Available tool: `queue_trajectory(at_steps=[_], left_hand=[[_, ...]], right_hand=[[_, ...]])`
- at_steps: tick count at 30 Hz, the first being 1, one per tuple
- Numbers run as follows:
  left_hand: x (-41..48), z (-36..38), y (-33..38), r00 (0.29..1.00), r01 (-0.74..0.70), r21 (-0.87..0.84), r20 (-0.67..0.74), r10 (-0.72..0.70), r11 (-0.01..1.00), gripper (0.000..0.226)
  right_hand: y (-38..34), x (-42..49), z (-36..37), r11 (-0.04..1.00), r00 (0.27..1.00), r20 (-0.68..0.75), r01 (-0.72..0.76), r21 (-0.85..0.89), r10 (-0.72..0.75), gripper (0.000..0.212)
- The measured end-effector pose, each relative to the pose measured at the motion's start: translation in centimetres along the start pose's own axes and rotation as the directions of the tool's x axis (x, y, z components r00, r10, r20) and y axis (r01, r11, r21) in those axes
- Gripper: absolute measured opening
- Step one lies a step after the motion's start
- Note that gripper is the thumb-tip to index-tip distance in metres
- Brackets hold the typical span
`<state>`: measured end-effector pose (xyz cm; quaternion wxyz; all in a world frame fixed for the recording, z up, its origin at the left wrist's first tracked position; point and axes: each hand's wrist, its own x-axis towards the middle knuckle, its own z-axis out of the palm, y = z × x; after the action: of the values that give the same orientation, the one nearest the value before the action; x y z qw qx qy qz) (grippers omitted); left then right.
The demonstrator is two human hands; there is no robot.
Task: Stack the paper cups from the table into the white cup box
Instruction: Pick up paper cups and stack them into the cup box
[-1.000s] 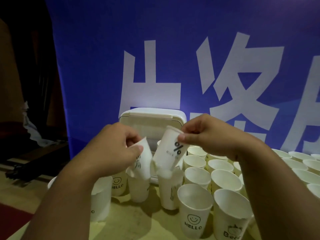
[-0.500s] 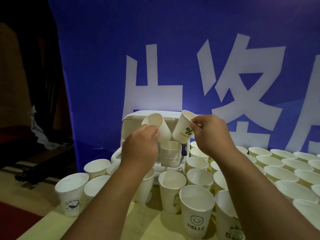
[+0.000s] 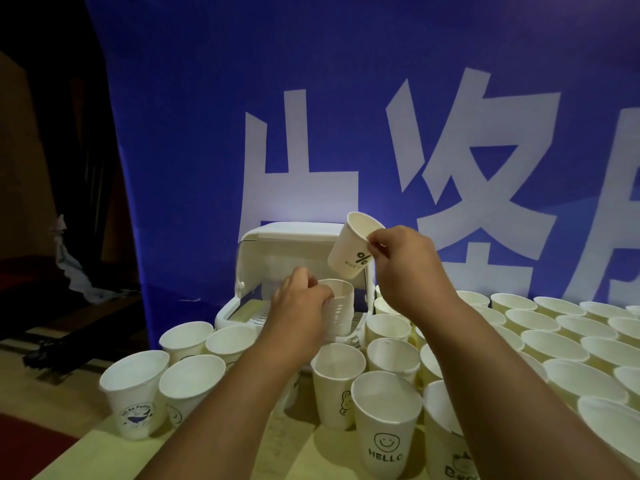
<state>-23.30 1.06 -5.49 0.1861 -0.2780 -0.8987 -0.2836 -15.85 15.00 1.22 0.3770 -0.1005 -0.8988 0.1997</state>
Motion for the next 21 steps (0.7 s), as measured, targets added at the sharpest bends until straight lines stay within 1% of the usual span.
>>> queue_trajectory(at_steps=[1,3,6,7,8,11,14,15,17,21], left_hand=[[0.0,0.0,0.0,1.000,0.004,-0.043,0.008,-0.003,0.999,0.031],[-0.1,0.0,-0.1,1.000,-0.011,-0.073,-0.005,0.011,0.997,0.030],[-0.4,-0.4,-0.5,0.996,-0.008,-0.186,-0.092,-0.009,0.983,0.008],[-0.4,-0.5,-0.7,0.993,-0.006,-0.201,-0.120,-0.018,0.980,0.009],[-0.4,-0.6,-1.0,0.989,-0.007,-0.209,-0.143,-0.024,0.978,0.015],[-0.3,-0.7,-1.2,0.987,-0.043,-0.235,-0.163,0.004,0.971,0.029],[-0.5,-0.6,-1.0,0.988,-0.111,-0.214,-0.128,0.084,0.970,0.062],[-0.6,-0.6,-0.9,0.988,-0.126,-0.196,-0.111,0.106,0.973,0.066],[-0.7,-0.8,-0.8,0.990,-0.124,-0.160,-0.080,0.113,0.979,0.060],[-0.9,-1.1,-0.6,0.996,-0.076,-0.141,-0.046,0.070,0.987,0.053]], right_hand=[[0.0,-0.1,0.2,1.000,0.999,0.031,0.020,-0.015,-0.020,0.023],[-0.1,-0.2,0.5,0.997,0.995,0.079,0.064,-0.034,-0.062,0.021],[-0.1,-0.3,0.6,0.994,0.990,0.123,0.084,-0.073,-0.074,0.021],[-0.1,-0.3,0.6,0.992,0.988,0.137,0.084,-0.092,-0.071,0.022],[-0.1,-0.4,0.5,0.991,0.986,0.152,0.082,-0.105,-0.066,0.023],[-0.3,-0.4,0.8,0.985,0.970,0.238,0.093,-0.142,-0.058,0.023],[-0.4,-0.6,1.6,0.967,0.941,0.324,0.167,-0.190,-0.099,0.021],[-0.3,-0.7,1.9,0.966,0.935,0.336,0.183,-0.183,-0.113,0.021],[-0.2,-0.9,2.1,0.966,0.922,0.372,0.186,-0.179,-0.108,0.022],[0.2,-1.2,2.3,0.984,0.888,0.459,0.115,-0.138,-0.040,0.050]])
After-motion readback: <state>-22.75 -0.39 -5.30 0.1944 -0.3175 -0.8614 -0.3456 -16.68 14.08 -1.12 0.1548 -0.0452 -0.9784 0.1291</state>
